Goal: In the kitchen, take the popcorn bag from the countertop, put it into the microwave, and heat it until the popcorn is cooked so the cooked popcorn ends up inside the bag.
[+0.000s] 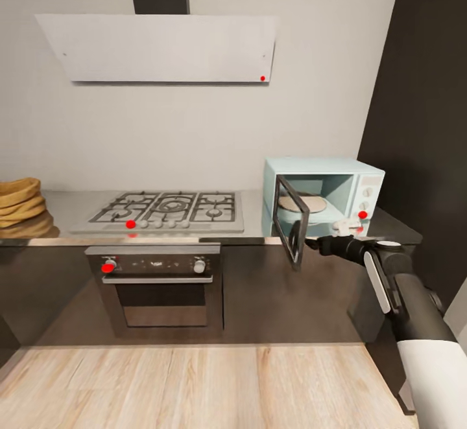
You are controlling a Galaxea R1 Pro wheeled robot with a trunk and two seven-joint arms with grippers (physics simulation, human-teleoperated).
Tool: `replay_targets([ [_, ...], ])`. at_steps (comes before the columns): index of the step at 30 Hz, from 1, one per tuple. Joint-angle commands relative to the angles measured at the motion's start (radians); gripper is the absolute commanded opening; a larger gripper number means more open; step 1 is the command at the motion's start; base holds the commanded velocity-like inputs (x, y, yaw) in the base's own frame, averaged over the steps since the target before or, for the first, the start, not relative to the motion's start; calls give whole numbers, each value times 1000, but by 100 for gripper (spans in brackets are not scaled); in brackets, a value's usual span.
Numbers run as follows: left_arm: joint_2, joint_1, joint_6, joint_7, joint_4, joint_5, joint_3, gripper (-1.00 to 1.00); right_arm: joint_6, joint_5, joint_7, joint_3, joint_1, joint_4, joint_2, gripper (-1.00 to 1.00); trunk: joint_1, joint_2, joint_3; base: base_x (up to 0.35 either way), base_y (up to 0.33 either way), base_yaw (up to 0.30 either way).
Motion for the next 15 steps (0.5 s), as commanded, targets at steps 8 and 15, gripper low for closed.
replay_targets([
  [8,0,0,-2,1,0,7,1,100,15,65,-29,-193,1,41,-79,100,0,0,-1,-2,7,0],
  [15,-1,0,-2,1,0,7,2,100,-54,199,-33,-315,122,282,-105,100,0,0,-1,0,0,0],
])
